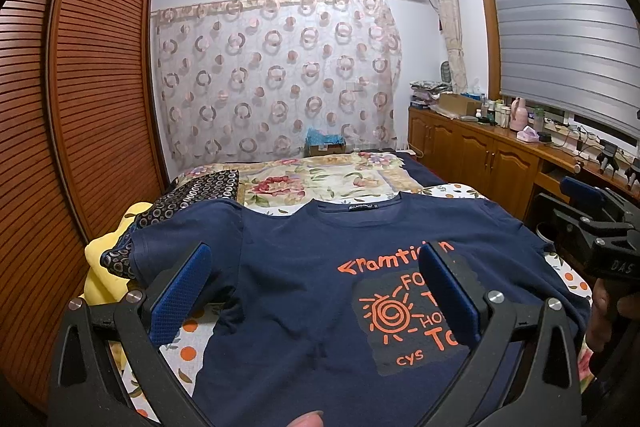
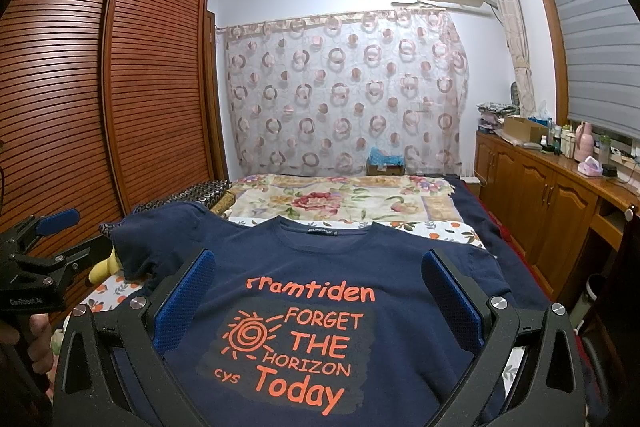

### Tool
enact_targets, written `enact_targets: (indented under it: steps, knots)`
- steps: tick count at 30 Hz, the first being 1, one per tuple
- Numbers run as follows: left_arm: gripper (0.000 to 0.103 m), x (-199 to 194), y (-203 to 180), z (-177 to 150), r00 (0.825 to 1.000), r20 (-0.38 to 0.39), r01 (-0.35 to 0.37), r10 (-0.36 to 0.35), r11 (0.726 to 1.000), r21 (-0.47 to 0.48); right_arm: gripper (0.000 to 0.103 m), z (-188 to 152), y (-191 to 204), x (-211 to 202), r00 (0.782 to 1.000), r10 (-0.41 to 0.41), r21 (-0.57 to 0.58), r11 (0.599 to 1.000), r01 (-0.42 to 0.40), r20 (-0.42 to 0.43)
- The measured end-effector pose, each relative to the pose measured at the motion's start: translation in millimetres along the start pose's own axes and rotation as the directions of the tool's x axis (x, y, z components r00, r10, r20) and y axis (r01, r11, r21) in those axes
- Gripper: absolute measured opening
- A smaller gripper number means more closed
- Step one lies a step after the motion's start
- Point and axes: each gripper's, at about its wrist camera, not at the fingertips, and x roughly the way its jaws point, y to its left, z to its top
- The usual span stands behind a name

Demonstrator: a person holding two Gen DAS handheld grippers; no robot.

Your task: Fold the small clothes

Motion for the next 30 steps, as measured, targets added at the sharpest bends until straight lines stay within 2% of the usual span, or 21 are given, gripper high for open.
enact_targets:
  steps: [17, 30]
  knots:
    - [0.103, -9.1, -4.1, 7.6, 1.0, -0.005, -0.002, 0.002, 1.0, 0.0, 0.103, -0.3, 0.7, -0.3, 1.0, 0.004, 0.002, 1.0, -0.004, -0.003]
    - [0.103, -0.8, 0.3, 1.6, 1.0, -0.023, -0.006, 0.006, 1.0, -0.004, 0.103, -4.0, 1.4, 6.3, 0.999, 0.023, -0.004, 1.0, -0.023, -0.027]
